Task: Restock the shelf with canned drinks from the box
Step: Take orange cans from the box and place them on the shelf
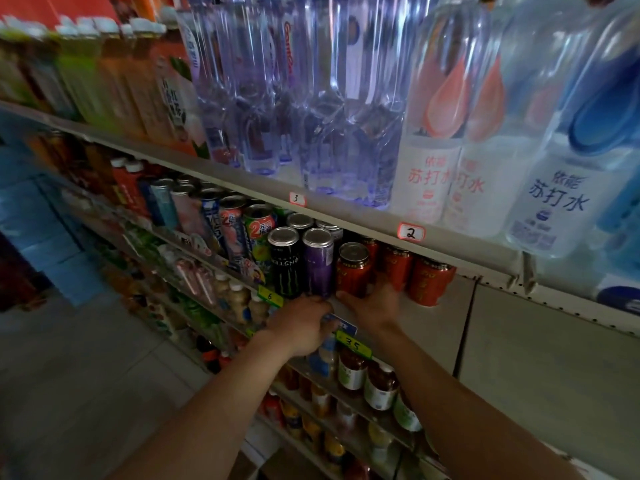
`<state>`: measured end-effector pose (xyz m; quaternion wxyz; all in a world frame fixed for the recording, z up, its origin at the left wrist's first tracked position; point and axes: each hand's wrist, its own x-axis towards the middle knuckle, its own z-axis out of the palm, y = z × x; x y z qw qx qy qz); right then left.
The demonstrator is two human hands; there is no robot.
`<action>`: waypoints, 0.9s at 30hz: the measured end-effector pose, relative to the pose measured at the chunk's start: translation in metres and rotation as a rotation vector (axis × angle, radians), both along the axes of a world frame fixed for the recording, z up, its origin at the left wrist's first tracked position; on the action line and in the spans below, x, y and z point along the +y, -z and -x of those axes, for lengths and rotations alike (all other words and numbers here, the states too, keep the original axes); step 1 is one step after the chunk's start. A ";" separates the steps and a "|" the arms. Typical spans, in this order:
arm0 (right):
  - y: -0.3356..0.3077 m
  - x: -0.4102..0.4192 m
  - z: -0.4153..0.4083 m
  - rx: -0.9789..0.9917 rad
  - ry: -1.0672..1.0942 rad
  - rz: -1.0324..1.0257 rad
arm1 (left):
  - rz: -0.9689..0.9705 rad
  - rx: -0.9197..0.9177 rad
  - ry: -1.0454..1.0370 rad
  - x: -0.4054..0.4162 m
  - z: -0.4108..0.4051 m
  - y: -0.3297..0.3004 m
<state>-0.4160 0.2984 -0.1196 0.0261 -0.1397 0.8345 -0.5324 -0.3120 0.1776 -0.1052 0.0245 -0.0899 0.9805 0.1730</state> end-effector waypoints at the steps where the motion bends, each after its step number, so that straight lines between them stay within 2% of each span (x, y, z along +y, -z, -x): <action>1: 0.000 0.000 0.001 0.006 -0.003 -0.007 | -0.005 -0.002 0.000 -0.001 0.000 0.000; 13: 0.005 -0.005 0.003 -0.042 0.006 -0.009 | 0.031 0.011 0.014 -0.003 0.002 -0.007; 15: 0.000 -0.001 -0.001 -0.032 -0.007 -0.054 | -0.018 0.030 0.012 -0.006 -0.001 -0.006; 17: -0.008 0.006 -0.007 0.074 0.017 -0.081 | -0.133 0.127 0.030 -0.010 -0.012 -0.002; 20: -0.021 0.027 -0.039 0.357 0.102 0.153 | -0.247 0.519 0.027 -0.016 -0.044 0.002; 22: -0.019 0.035 -0.085 0.422 -0.048 0.256 | -0.297 0.660 -0.103 -0.021 -0.077 0.020; 24: 0.006 0.031 -0.127 0.353 -0.386 0.215 | -0.408 0.632 -0.293 -0.027 -0.114 0.058; 25: 0.026 0.023 -0.143 0.258 -0.564 0.132 | -0.462 0.563 -0.387 -0.031 -0.131 0.084; 27: 0.081 0.007 -0.164 0.007 -0.848 -0.157 | -0.489 0.385 -0.560 -0.031 -0.170 0.145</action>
